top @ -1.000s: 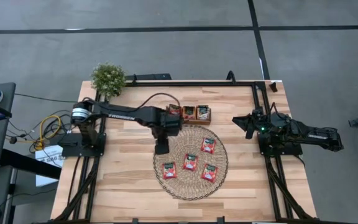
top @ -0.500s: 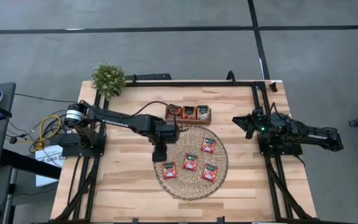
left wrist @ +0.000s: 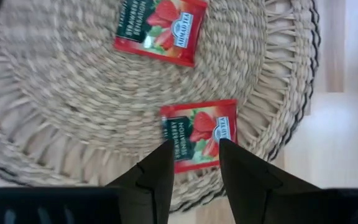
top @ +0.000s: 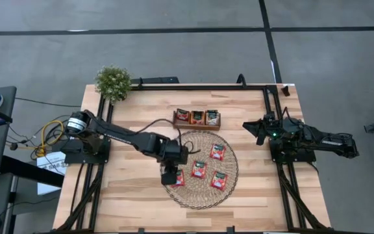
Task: Pick & Place Tea
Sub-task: Put the red tea bag into the left section of the wooden organizer
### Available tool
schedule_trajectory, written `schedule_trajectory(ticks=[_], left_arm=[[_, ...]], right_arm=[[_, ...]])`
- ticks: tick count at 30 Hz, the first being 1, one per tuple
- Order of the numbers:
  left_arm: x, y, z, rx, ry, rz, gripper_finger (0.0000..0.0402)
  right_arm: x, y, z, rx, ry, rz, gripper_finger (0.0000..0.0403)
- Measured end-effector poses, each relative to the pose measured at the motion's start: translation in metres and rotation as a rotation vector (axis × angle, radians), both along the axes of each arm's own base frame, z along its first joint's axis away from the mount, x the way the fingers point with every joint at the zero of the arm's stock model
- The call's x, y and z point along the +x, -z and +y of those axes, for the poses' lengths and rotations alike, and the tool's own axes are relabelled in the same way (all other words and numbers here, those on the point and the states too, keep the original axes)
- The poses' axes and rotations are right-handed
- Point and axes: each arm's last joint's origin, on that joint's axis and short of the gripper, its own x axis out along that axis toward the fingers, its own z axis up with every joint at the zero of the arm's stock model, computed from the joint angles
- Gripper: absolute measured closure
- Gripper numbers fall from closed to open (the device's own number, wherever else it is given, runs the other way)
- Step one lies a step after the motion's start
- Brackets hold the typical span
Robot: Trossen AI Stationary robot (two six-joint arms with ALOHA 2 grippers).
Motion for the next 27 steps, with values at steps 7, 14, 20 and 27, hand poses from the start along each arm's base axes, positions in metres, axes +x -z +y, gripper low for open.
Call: schedule_trajectory(ticks=[7, 14, 20, 27], left_arm=[[0.011, 0.033, -0.017, -0.006, -0.094, 0.063, 0.0286], [0.017, 0.05, -0.017, 0.017, -0.226, 0.086, 0.0287], [0.02, 0.057, -0.017, 0.038, -0.249, 0.094, 0.0287], [0.019, 0.07, -0.015, 0.086, -0.249, 0.149, 0.0287]], right_arm=[[0.0, 0.001, 0.0, 0.003, -0.008, 0.012, 0.0316], [0.0, 0.003, 0.002, 0.017, -0.058, 0.039, 0.0316], [-0.001, 0.007, 0.002, 0.022, -0.063, 0.072, 0.0316], [-0.001, 0.008, 0.002, 0.024, -0.063, 0.084, 0.0316]])
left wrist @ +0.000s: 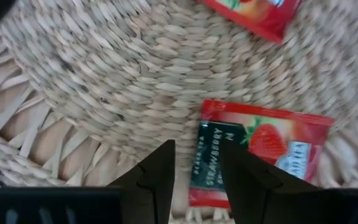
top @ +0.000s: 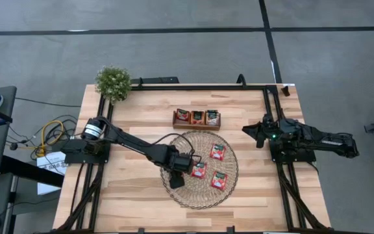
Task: Pick & Place Tea
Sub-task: Put the red tea bag into the left section of the wooden organizer
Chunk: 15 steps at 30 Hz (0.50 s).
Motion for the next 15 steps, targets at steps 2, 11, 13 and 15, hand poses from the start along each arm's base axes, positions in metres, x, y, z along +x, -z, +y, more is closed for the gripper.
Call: schedule_trajectory(ticks=[2, 11, 13, 15], left_arm=[[-0.001, 0.002, 0.0, 0.008, 0.013, 0.014, 0.0287], [-0.001, 0.009, 0.0, 0.018, 0.02, 0.045, 0.0287], [0.0, 0.011, 0.0, 0.012, 0.023, 0.048, 0.0287], [0.0, 0.012, 0.0, 0.015, 0.033, 0.055, 0.0287]], right_arm=[[0.0, 0.001, 0.0, 0.001, 0.0, 0.009, 0.0316], [0.0, 0.002, 0.0, 0.0, 0.004, 0.019, 0.0316], [0.0, 0.002, 0.0, 0.0, 0.004, 0.019, 0.0316], [0.0, 0.002, 0.0, 0.0, 0.004, 0.019, 0.0316]])
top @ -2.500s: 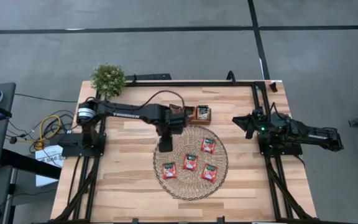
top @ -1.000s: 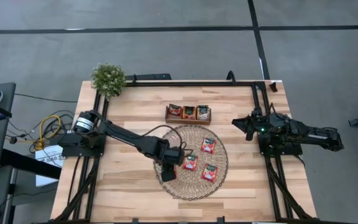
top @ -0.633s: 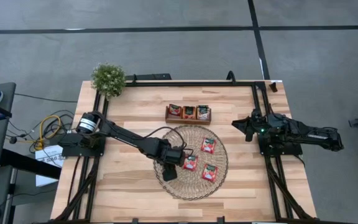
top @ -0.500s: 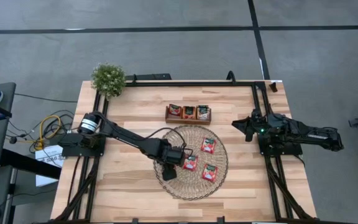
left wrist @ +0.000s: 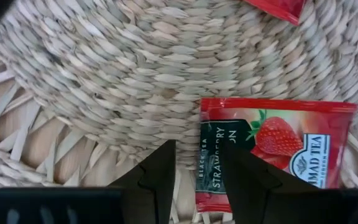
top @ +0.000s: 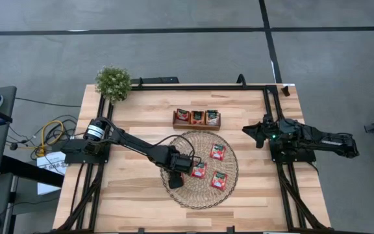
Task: Pick & Place Tea
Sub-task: Put the red tea bag into the left section of the wooden organizer
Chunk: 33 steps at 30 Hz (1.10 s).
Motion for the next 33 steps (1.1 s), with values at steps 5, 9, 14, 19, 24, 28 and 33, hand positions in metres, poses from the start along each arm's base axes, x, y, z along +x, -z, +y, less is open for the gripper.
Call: schedule_trajectory(ticks=[5, 9, 14, 19, 24, 28, 33], left_arm=[[-0.0004, 0.0025, 0.0005, 0.017, 0.001, 0.015, 0.0287], [-0.0004, 0.0028, 0.0006, 0.021, 0.0, 0.016, 0.0287], [-0.0011, 0.0033, 0.0006, 0.011, -0.021, 0.024, 0.0303], [-0.0015, 0.0037, 0.0004, -0.007, -0.02, 0.032, 0.0347], [-0.0016, 0.004, 0.0004, -0.01, -0.033, 0.033, 0.0391], [-0.0017, 0.0041, 0.0001, -0.022, -0.038, 0.036, 0.0399], [-0.0014, 0.0023, -0.0004, -0.048, -0.057, 0.047, 0.04]], right_arm=[[0.0, 0.0, 0.0, 0.0, 0.0, 0.0, 0.0316], [0.0, 0.0, 0.0, 0.0, 0.0, 0.0, 0.0316], [0.0, 0.0, 0.0, 0.0, 0.0, 0.0, 0.0316], [0.0, 0.0, 0.0, 0.0, 0.0, 0.0, 0.0316], [0.0, 0.0, 0.0, 0.0, 0.0, 0.0, 0.0316], [0.0, 0.0, 0.0, 0.0, 0.0, 0.0, 0.0316], [0.0, 0.0, 0.0, 0.0, 0.0, 0.0, 0.0316]])
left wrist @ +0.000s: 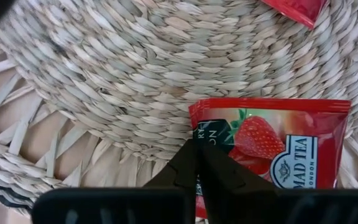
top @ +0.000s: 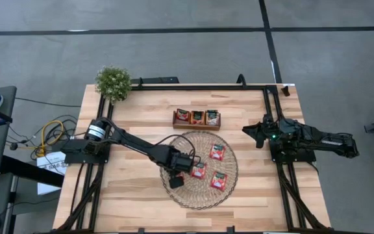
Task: Pick & Place Tea
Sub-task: Put the red tea bag into the left section of the wooden organizer
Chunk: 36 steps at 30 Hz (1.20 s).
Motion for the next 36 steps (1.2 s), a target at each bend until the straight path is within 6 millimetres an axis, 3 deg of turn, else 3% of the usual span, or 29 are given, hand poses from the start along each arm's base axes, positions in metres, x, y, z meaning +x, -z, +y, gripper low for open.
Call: schedule_trajectory(ticks=[4, 12, 18, 22, 27, 32, 36], left_arm=[[0.004, -0.011, -0.002, -0.008, 0.004, 0.026, 0.0401], [0.015, -0.06, -0.003, 0.068, 0.023, 0.028, 0.0401], [0.019, -0.099, 0.005, 0.271, 0.016, -0.014, 0.0401], [0.021, -0.115, 0.018, 0.448, 0.031, -0.036, 0.0402], [0.025, -0.12, 0.042, 0.714, 0.101, -0.016, 0.0401], [0.032, -0.124, 0.074, 0.92, 0.138, 0.036, 0.0401], [0.039, -0.125, 0.104, 0.985, 0.127, 0.053, 0.0401]], right_arm=[[0.0, 0.0, 0.0, 0.0, 0.0, -0.001, 0.0316], [0.0, 0.0, 0.0, -0.001, 0.0, 0.0, 0.0316], [0.0, 0.0, 0.0, -0.002, -0.001, 0.0, 0.0316], [0.0, 0.0, 0.0, -0.002, -0.001, 0.001, 0.0316], [0.0, 0.0, 0.0, -0.002, 0.0, 0.001, 0.0316], [0.0, 0.0, 0.0, -0.003, 0.003, 0.001, 0.0316], [0.0, 0.0, 0.0, -0.003, 0.004, 0.001, 0.0316]])
